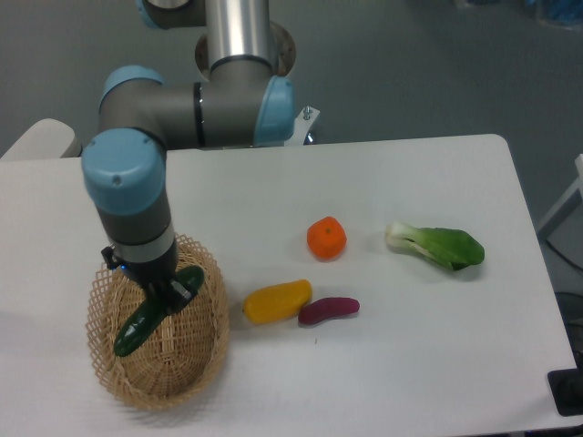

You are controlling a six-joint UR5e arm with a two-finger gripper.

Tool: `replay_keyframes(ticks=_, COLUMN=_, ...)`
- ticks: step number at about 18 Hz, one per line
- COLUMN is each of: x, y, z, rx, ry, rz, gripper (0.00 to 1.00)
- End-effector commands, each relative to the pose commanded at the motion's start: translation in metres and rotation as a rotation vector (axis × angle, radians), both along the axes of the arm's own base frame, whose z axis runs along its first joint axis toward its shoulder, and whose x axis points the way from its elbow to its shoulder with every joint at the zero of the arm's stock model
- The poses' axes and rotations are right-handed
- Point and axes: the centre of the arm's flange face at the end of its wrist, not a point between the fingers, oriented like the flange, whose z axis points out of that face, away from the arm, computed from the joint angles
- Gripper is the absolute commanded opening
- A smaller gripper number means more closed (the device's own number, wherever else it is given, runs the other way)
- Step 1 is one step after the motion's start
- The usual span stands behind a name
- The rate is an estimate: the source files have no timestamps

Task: Place the cucumber in the basket
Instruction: 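Move the held cucumber over the basket and lower it inside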

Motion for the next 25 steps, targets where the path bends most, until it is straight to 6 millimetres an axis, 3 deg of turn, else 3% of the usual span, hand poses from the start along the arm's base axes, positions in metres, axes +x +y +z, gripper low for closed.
replay_keyframes(ticks=5, x=-0.002, y=0.000, z=-0.034, rx=0.003, ry=0.020, rz=0.127, gripper=0.15)
replay_keyframes(ticks=7, x=0.010, y=0.005, z=-0.052, rx=-0.033, ry=0.039, rz=0.118, gripper=0.16)
replay_keyframes(ticks=18, x=0.026, y=0.008, z=-0.086, rx=-0.076, ry=0.049, rz=0.133, gripper=0.23)
replay_keyframes(ticks=23, x=0.030, y=0.010, z=-0.092, rx=-0.087, ry=0.053, rz=0.121, gripper=0.38)
replay_keyframes(ticks=25, x=0.030, y=0.010, z=-0.089, rx=-0.083, ry=0.056, rz=0.116, gripper=0.59)
